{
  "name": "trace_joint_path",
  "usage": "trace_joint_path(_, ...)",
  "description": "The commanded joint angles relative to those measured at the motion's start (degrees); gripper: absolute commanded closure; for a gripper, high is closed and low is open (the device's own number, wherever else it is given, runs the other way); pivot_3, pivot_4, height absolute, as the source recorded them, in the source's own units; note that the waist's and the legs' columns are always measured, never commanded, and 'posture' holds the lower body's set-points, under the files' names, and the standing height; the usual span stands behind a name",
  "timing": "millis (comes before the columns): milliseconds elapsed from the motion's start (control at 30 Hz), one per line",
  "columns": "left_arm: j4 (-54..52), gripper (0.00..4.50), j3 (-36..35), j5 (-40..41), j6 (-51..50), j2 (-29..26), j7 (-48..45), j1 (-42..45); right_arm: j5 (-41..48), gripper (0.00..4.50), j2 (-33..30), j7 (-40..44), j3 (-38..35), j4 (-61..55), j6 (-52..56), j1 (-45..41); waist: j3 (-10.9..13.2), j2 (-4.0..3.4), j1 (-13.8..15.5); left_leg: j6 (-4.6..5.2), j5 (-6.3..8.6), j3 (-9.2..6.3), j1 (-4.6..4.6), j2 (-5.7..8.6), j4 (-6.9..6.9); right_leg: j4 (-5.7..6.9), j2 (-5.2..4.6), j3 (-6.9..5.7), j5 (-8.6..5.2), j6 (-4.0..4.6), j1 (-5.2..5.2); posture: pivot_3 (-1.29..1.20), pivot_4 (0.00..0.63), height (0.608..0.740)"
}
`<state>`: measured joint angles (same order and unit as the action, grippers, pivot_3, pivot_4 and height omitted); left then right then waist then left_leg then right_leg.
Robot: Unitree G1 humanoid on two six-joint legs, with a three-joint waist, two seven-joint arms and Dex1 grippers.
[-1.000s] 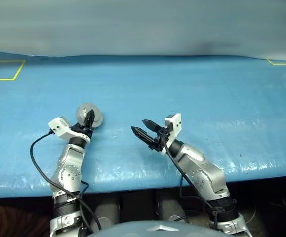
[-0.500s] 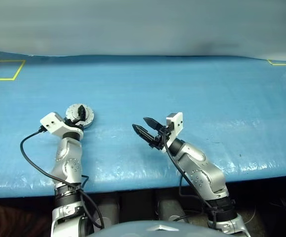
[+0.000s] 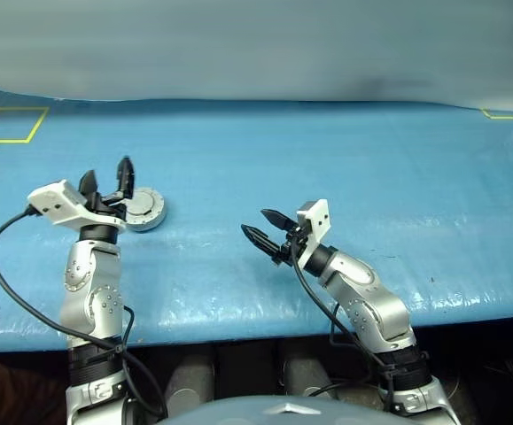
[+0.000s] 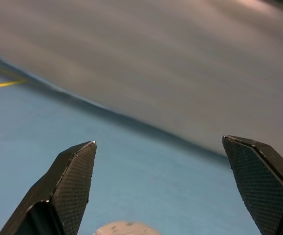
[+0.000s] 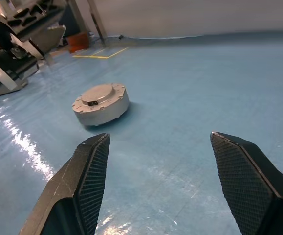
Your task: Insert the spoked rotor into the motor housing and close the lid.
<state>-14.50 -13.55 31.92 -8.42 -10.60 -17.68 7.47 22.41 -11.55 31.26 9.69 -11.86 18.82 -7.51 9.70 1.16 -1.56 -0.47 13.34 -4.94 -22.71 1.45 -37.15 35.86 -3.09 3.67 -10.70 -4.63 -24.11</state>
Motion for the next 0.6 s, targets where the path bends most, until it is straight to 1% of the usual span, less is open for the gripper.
trace_joint_path(33,-4.21,0.01,9.14,-0.38,-2.75,-5.34,-12.51,-2.04,-1.16,1.04,-0.22,-1.46,-3.01,-1.30,-3.14,0.48,0.00,-0.03,-0.28,0.00,0.00,0.01,0.04,0.00,0.01,0.01,0.00,0.00,-0.03,0.03,0.03,0.00,0.150,0.740)
trace_joint_path(67,-4.28,0.01,12.16,-0.27,-4.51,-8.19,-17.11,-2.24,-1.39,1.04,-0.87,-1.73,-3.90,-1.35,-3.03,0.85,0.00,-0.03,-0.41,0.00,0.00,0.01,0.08,-0.01,0.02,0.02,0.01,0.00,-0.04,0.05,0.04,0.00,0.150,0.740)
trace_joint_path(133,-4.02,0.01,16.66,-1.07,-6.74,-12.40,-23.22,-1.92,-1.23,1.04,-1.79,-1.94,-5.34,-1.74,-2.61,1.52,0.01,-0.04,-0.61,0.00,0.00,0.01,0.11,-0.04,0.02,0.04,0.04,0.00,-0.06,0.07,0.06,0.00,0.150,0.740)
trace_joint_path(233,-2.40,0.01,21.06,-3.92,-6.22,-15.45,-27.65,-0.39,-0.41,1.04,-2.60,-1.91,-6.90,-2.57,-2.29,2.43,0.04,-0.10,-0.82,0.01,0.01,0.03,0.12,-0.06,0.02,0.04,0.05,0.02,-0.07,0.08,0.06,0.00,0.150,0.740)
trace_joint_path(433,1.84,0.01,21.93,-5.70,-5.32,-14.04,-29.73,2.11,-0.84,1.04,-3.62,-1.57,-7.82,-3.83,-2.37,4.20,0.03,-0.11,-0.70,0.02,0.00,0.01,0.14,-0.09,0.02,0.06,0.06,0.01,-0.07,0.08,0.06,0.00,0.150,0.740)
trace_joint_path(600,4.14,0.01,22.05,-7.99,-3.92,-14.49,-31.29,2.96,-1.82,1.04,-5.16,-1.52,-7.83,-3.50,-2.09,4.35,0.03,-0.12,-0.54,0.02,0.01,0.01,0.13,-0.07,0.02,0.04,0.05,0.02,-0.07,0.07,0.06,0.00,0.150,0.740)
